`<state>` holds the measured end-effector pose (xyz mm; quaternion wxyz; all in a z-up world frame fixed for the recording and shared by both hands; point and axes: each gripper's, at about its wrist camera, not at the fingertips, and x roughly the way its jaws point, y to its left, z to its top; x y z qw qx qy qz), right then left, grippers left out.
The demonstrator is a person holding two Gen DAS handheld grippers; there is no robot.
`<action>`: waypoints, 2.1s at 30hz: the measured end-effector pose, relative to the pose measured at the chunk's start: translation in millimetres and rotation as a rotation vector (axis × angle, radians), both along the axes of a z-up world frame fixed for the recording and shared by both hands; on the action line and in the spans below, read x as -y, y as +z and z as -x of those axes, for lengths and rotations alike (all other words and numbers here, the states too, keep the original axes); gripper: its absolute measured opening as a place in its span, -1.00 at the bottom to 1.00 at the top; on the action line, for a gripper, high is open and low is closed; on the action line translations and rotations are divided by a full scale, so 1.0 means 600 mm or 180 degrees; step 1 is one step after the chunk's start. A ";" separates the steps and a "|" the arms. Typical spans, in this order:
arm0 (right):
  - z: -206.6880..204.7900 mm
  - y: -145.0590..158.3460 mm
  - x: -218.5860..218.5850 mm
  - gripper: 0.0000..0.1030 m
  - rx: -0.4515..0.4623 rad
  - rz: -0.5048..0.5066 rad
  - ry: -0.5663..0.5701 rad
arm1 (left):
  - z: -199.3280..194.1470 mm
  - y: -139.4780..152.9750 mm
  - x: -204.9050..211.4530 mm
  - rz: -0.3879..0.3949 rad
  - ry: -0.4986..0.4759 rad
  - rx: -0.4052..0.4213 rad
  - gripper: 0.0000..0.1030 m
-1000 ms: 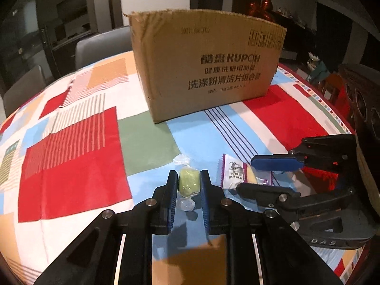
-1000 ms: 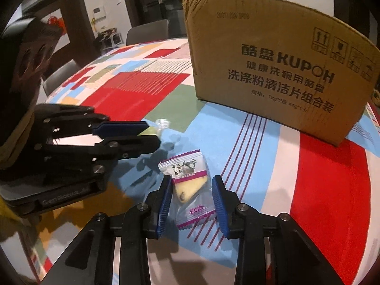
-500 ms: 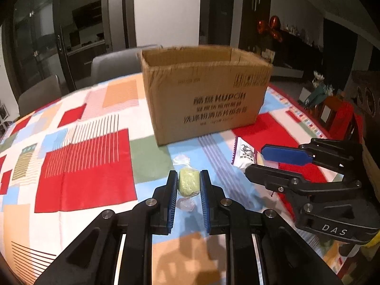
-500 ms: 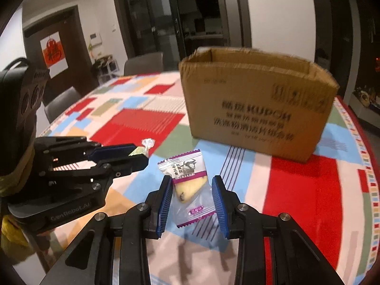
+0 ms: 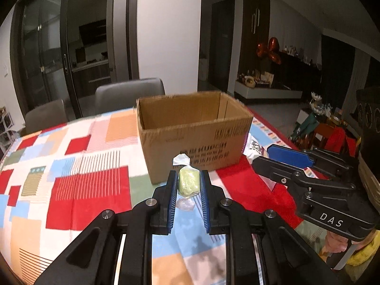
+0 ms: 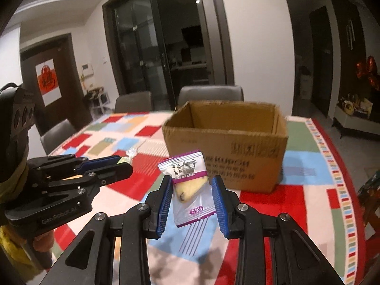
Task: Organize snacks
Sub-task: 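Carry the green candy over the box and open the left tool, then move both tools back from the box toward the small white packet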
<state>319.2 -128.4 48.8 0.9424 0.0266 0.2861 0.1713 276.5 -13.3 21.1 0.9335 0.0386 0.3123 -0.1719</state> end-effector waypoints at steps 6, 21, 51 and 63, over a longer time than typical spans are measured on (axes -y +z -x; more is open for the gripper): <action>-0.011 0.031 0.019 -0.31 0.0115 -0.0029 -0.0113 | -0.016 0.031 0.016 -0.0020 -0.0005 0.0125 -0.62; -0.091 0.096 0.036 -0.31 0.0307 0.0079 -0.0225 | -0.113 0.084 0.026 0.0046 0.0033 0.0173 -0.62; -0.214 0.067 0.055 -0.34 0.0051 0.0205 -0.0268 | -0.240 0.057 0.065 -0.0157 0.0289 0.0039 0.35; -0.116 0.062 0.076 -0.06 0.0107 0.0181 -0.0298 | -0.126 0.067 0.068 -0.0217 0.0416 0.0302 0.56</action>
